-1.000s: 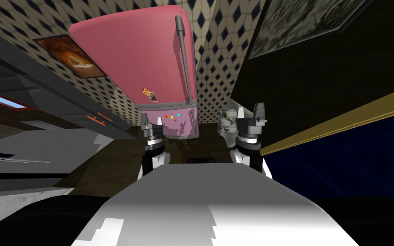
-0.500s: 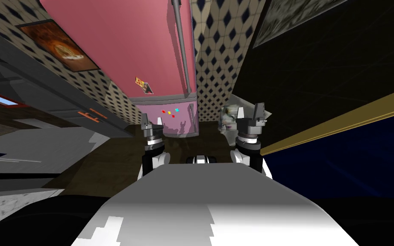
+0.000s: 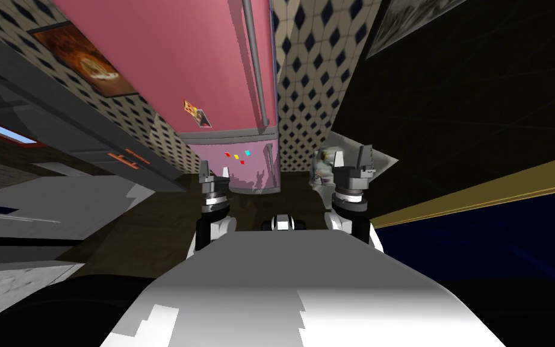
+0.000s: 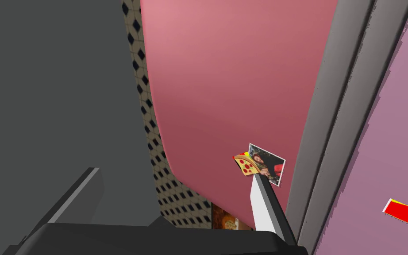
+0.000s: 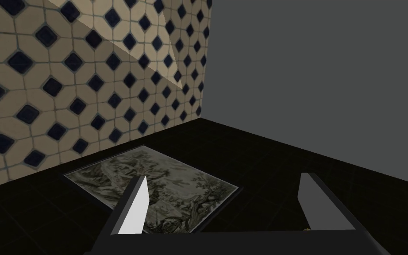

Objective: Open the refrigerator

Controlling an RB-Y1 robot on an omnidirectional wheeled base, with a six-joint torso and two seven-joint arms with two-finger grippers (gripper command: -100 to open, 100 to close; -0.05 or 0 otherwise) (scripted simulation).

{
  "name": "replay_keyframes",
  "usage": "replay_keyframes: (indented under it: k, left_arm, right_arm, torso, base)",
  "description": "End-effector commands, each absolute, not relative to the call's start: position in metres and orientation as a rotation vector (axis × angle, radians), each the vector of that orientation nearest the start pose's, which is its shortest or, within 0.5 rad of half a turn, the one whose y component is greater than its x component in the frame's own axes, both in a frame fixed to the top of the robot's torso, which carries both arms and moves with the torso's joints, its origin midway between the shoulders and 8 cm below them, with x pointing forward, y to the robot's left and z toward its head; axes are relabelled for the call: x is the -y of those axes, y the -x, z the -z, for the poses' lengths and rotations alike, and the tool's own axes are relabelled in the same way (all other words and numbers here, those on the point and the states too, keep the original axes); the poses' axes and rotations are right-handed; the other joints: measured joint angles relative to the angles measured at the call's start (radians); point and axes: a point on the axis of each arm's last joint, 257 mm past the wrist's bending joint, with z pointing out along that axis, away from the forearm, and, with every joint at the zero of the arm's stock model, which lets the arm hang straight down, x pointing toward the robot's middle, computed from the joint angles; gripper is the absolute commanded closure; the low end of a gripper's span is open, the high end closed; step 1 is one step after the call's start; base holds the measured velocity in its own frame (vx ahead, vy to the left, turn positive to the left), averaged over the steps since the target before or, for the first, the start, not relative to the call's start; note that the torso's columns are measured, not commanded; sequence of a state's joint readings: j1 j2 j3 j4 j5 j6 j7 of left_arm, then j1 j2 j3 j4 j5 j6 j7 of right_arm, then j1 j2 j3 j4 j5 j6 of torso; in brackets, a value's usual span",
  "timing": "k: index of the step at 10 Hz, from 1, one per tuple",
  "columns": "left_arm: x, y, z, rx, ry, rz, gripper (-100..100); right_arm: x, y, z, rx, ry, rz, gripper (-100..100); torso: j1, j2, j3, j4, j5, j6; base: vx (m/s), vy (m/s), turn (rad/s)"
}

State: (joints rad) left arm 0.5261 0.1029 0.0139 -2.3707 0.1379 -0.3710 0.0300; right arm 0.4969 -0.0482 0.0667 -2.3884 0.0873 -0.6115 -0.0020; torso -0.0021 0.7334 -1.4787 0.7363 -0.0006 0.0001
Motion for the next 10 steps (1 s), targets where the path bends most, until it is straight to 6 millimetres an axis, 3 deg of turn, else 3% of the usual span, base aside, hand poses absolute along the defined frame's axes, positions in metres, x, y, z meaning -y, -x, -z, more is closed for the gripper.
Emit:
replay_keyframes:
  k: [1,10]
  left_arm:
    - [-0.3,-0.347,-0.021,-0.676,0.804,1.41,-100]
    - [-0.334,-0.348,0.007,-0.695,1.034,1.47,-100]
  right_arm:
    - [0.232,-0.302,-0.087,-0.545,-0.399,-1.369,0]
    - [0.232,-0.302,-0.087,-0.545,-0.399,-1.369,0]
  torso:
    - [-0.002,0.0,0.0,0.0,0.0,0.0]
    - [-0.001,0.004,0.003,0.002,0.0,0.0]
  base:
    - [0.238,-0.144,0.113]
    - [0.175,-0.136,0.11]
